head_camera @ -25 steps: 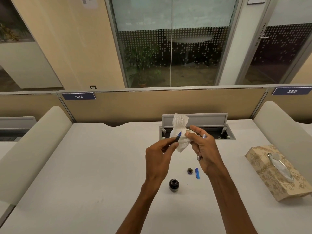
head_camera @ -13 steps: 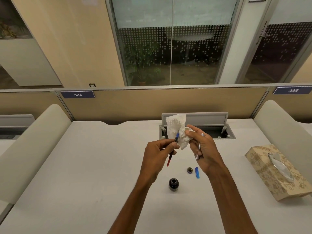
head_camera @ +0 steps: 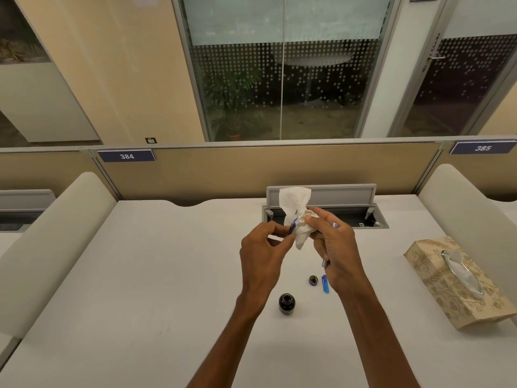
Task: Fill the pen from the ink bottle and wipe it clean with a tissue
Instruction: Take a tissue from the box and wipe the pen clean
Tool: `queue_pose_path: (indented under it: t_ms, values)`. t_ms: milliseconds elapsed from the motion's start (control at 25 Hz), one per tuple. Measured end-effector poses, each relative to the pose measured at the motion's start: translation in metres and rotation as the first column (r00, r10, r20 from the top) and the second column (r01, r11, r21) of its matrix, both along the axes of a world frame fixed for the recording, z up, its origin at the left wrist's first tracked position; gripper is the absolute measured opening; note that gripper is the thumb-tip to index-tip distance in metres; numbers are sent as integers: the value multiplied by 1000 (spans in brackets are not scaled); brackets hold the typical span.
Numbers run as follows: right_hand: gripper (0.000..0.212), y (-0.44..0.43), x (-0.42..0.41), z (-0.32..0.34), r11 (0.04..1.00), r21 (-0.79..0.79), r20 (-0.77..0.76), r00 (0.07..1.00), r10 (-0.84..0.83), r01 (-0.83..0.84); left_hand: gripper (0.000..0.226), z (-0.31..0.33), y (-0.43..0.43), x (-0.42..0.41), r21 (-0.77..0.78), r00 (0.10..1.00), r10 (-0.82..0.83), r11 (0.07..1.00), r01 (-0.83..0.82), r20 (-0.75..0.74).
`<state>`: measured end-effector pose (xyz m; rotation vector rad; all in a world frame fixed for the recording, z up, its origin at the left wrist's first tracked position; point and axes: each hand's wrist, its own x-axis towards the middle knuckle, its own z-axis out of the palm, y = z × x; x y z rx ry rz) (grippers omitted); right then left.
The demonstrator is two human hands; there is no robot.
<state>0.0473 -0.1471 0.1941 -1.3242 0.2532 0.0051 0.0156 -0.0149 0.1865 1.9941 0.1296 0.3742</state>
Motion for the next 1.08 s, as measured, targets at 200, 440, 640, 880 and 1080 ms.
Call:
queue_pose_path:
  t_ms: [200,440,640,880,1080]
  values:
    - [45,4,0,1,1000,-11,-19,1000,-7,7,21,1,4,-1,105,999,26,994,-29,35]
    - [47,1,-2,8,994,106,-9,1000,-28,29,19,0,6,-5,141,998,8,990,-17,64]
    - [41,-1,-5,3,997,21,31,997,-70,69,20,2,5,-8,64,987,75,994,-85,142]
    - [42,6,-9,8,998,-53,16,1000,-23,24,23,0,-4,-9,179,983,10,983,-43,184]
    - [46,1,-5,13,998,60,-31,1000,2,0,20,-6,-2,-12,261,977,-20,965,-37,211]
